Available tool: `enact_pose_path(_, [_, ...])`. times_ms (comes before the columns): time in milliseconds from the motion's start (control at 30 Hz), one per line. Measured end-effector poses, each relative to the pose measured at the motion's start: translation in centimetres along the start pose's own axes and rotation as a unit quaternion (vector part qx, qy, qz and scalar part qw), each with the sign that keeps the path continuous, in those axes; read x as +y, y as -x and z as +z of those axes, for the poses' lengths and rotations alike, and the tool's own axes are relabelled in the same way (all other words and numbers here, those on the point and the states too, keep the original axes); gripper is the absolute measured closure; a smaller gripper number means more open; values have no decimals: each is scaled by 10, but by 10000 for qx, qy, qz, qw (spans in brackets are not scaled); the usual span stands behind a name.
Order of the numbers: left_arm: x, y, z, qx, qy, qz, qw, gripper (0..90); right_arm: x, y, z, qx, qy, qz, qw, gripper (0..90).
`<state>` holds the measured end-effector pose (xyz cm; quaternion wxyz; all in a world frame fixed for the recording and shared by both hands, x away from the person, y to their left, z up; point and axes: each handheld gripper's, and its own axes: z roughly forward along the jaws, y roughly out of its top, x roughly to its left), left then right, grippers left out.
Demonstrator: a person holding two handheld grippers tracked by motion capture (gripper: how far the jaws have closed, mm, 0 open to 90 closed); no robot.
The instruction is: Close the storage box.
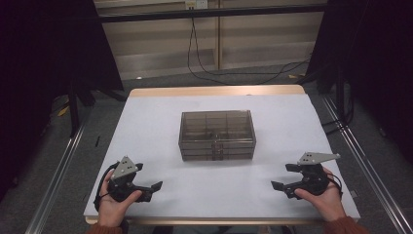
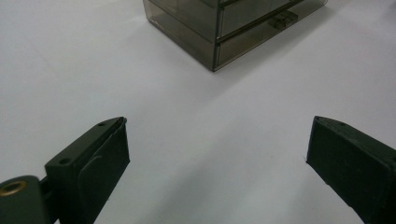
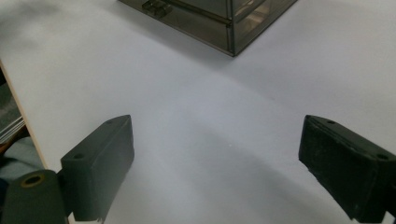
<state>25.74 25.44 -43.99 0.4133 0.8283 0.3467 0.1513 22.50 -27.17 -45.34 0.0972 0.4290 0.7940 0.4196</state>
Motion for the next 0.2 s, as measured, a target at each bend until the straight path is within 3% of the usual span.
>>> enact_pose_path(200, [-7,-6,-5,324,151,-150,9992,44,1,3,-3,-151,116,42,9998,94])
